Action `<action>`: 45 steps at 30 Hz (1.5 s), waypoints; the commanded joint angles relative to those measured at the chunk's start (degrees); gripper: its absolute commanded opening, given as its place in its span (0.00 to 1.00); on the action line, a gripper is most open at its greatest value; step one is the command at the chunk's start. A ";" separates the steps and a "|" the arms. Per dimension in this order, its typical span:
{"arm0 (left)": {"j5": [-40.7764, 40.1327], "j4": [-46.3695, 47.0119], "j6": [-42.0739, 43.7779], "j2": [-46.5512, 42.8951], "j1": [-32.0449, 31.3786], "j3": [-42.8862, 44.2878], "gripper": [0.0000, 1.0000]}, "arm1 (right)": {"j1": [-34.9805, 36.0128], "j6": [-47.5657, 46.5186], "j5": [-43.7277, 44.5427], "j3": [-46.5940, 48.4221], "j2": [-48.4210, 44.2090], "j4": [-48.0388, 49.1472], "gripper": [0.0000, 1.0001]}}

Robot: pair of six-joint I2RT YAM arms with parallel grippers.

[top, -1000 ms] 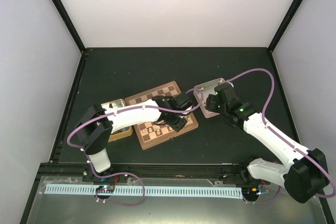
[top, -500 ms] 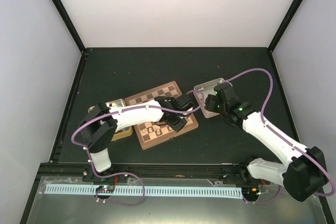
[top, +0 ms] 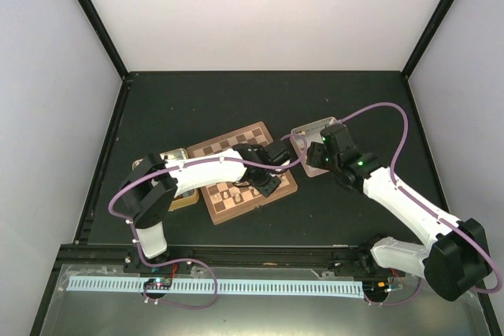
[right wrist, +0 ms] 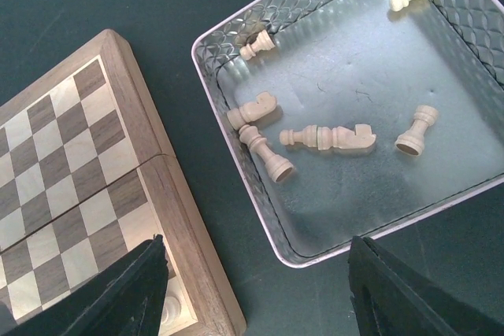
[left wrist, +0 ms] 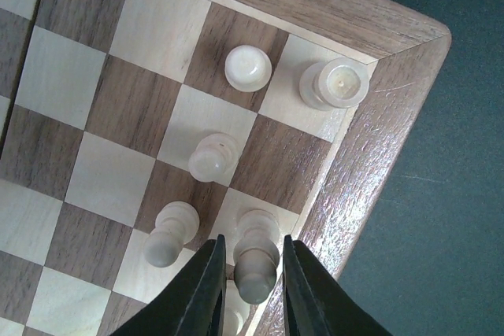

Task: Set up the chess pieces on the board
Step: Place the chess piece on the chessboard, then pick up the chess piece from the storage box.

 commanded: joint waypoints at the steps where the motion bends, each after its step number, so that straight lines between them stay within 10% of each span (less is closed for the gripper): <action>1: 0.09 -1.06 0.46 -1.02 0.35 2.84 0.22 | -0.52 -0.27 -0.40 -0.27 -0.13 1.22 0.63; 15: 0.69 -1.48 -4.15 -8.85 4.79 4.76 0.27 | -4.77 -3.99 -1.40 1.92 3.75 1.85 0.60; 30: 6.14 16.90 -13.06 -34.00 18.27 -14.94 0.35 | -11.11 -8.45 -9.86 16.17 29.40 -1.21 0.52; 45: 11.47 16.16 -12.33 -30.07 19.94 -13.59 0.35 | -11.14 -14.01 -5.27 20.29 38.66 -6.35 0.31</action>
